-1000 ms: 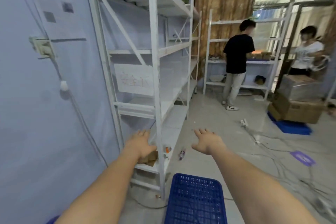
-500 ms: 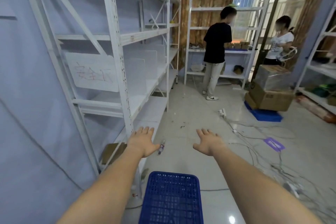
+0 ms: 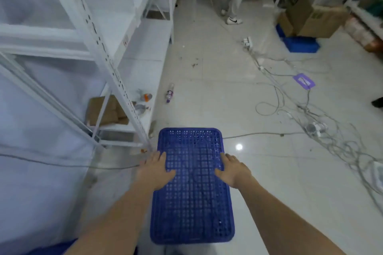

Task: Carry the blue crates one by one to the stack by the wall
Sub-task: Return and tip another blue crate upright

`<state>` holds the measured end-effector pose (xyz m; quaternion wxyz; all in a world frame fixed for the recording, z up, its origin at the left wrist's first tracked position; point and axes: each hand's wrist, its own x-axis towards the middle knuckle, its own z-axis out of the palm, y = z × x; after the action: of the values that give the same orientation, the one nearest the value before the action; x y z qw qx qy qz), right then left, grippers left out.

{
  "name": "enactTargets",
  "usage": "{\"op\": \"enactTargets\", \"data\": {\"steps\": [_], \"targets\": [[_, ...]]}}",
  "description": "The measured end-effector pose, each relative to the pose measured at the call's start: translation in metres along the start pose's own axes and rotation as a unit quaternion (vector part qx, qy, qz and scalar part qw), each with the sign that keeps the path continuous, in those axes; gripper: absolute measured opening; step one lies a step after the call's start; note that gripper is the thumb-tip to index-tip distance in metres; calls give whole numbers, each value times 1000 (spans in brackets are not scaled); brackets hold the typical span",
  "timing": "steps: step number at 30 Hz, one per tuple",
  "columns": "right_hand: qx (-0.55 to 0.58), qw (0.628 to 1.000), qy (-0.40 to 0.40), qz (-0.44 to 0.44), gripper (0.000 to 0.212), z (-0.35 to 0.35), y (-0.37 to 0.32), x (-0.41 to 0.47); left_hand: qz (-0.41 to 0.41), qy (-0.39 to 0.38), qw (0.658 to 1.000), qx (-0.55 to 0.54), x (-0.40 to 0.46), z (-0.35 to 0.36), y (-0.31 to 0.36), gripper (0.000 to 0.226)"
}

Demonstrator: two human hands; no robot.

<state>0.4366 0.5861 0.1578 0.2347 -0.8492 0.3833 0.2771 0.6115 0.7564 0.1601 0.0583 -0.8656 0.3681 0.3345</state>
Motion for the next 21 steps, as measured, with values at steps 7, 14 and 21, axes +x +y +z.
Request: {"op": "enactTargets", "data": {"steps": [7, 14, 21], "targets": [[132, 984, -83, 90, 79, 166, 66, 88, -3, -119, 993, 15, 97, 146, -5, 80], [192, 967, -58, 157, 75, 283, 145, 183, -17, -155, 988, 4, 174, 289, 5, 81], [315, 928, -39, 196, 48, 301, 170, 248, -79, -128, 986, -68, 214, 356, 28, 81]]}}
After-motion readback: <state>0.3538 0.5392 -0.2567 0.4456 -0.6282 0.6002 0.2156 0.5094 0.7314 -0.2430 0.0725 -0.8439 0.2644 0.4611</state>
